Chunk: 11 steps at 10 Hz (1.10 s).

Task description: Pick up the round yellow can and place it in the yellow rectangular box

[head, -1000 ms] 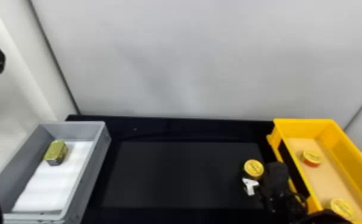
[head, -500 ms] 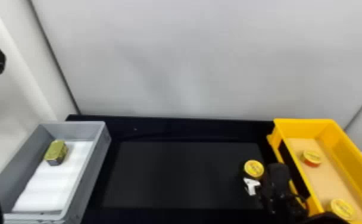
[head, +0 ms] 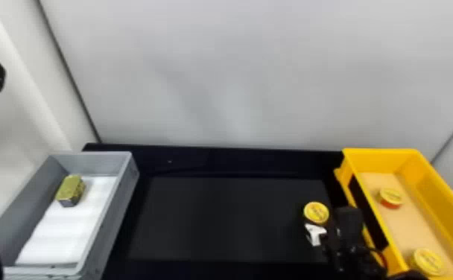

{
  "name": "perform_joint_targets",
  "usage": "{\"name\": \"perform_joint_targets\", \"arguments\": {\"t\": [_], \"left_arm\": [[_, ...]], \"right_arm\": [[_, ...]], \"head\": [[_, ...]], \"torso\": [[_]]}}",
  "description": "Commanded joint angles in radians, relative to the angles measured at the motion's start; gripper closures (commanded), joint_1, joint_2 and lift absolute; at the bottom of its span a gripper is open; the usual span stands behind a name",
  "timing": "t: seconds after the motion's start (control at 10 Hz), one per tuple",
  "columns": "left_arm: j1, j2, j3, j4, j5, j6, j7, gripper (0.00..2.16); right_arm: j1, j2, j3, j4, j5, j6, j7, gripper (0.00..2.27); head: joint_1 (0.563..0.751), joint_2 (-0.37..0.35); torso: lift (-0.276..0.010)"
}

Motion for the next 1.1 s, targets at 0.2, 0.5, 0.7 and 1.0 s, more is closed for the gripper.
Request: {"name": "perform_joint_targets", "arguments": {"t": [0.2, 0.5, 0.7, 1.0], "left_arm": [[0.000, -0.003, 0.000, 0.000, 0.000, 0.000, 0.000, 0.00], [-0.003, -0.003, 0.000, 0.008, 0.000, 0.003, 0.001, 0.00], [-0.005, -0.003, 0.000, 0.012, 0.000, 0.005, 0.004, 0.00], [-0.005, -0.003, 0.001, 0.015, 0.000, 0.006, 0.004, 0.00]], "right_arm": [[0.012, -0.002, 0.004, -0.074, 0.004, 0.028, -0.001, 0.83], [0.003, -0.002, 0.012, -0.275, 0.116, 0.143, 0.034, 0.83], [-0.023, 0.000, 0.001, -0.421, 0.211, 0.209, 0.079, 0.83], [-0.038, 0.001, -0.042, -0.577, 0.289, 0.315, 0.074, 0.83]], "head": [[0.686, 0.014], [0.686, 0.014], [0.686, 0.014], [0.686, 0.014]], "torso": [[-0.056], [-0.056], [-0.056], [-0.056]]}}
